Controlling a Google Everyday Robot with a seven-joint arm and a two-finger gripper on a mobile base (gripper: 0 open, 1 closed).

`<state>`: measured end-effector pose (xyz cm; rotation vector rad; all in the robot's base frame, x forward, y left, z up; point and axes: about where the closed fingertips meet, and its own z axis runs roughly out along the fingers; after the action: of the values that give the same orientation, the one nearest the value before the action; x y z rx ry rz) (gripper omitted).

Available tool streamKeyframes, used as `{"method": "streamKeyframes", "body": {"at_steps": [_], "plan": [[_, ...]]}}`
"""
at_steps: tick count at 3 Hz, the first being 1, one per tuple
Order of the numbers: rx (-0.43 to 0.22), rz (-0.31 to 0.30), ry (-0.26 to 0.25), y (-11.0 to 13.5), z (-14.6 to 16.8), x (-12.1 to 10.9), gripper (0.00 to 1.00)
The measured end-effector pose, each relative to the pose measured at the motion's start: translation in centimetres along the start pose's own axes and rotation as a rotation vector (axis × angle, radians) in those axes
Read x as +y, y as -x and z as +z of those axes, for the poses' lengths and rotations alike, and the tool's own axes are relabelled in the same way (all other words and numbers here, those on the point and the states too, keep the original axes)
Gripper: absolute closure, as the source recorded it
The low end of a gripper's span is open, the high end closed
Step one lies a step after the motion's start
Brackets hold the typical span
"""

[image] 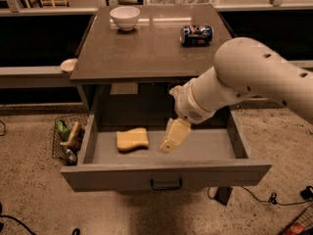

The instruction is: Pick sponge from top drawer and place on counter

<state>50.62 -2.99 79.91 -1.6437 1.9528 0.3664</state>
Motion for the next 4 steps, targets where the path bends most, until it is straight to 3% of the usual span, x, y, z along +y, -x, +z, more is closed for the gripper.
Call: {"method": "streamKeyframes", "body": {"at_steps": [2,4], "plan": [[-0.155,-0.021,0.110,2.4,9.5,-0.4,0.00],[-0.150,-0.006,0.122,1.5,10.8,-0.9,0.00]]}}
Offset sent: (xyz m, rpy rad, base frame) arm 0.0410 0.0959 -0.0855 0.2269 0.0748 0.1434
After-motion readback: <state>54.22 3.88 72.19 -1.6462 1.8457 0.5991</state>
